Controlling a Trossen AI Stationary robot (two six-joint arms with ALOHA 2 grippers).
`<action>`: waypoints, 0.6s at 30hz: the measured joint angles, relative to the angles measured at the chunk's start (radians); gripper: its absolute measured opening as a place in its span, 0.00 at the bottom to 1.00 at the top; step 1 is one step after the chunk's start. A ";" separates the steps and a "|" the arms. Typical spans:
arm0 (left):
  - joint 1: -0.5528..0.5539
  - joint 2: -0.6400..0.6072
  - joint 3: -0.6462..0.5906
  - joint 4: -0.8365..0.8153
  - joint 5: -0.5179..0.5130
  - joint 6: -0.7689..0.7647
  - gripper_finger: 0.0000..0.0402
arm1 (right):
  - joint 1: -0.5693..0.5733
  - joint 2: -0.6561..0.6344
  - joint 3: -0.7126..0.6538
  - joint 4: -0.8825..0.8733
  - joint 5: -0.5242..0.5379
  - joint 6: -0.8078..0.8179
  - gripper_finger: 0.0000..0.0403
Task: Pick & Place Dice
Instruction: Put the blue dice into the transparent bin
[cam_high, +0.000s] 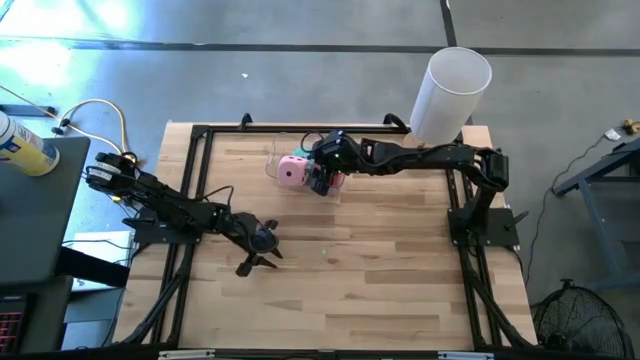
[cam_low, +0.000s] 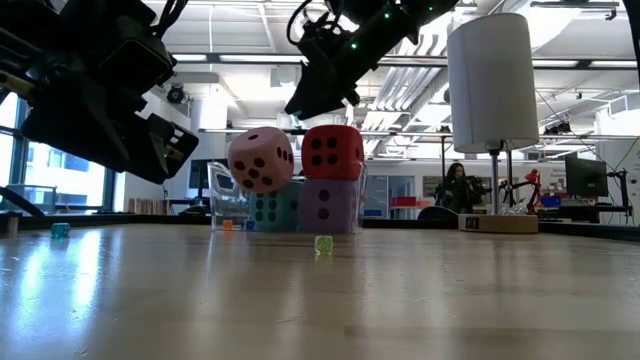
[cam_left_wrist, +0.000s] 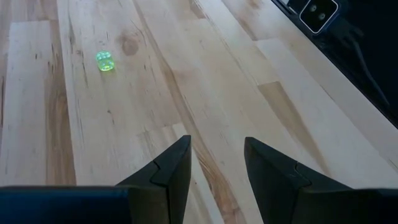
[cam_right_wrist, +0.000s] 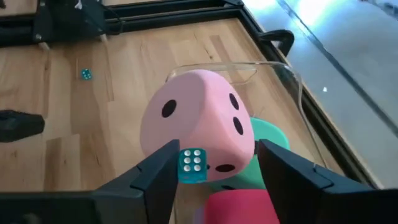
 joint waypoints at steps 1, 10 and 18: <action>0.000 0.000 0.000 0.000 0.000 0.000 0.36 | -0.004 0.000 0.000 -0.003 0.000 0.024 0.52; 0.000 0.000 0.000 0.000 0.000 -0.008 0.36 | -0.054 0.000 0.000 -0.071 -0.019 0.251 0.53; 0.000 0.000 0.000 0.000 0.000 -0.011 0.36 | -0.049 0.000 0.000 -0.092 -0.015 0.167 0.53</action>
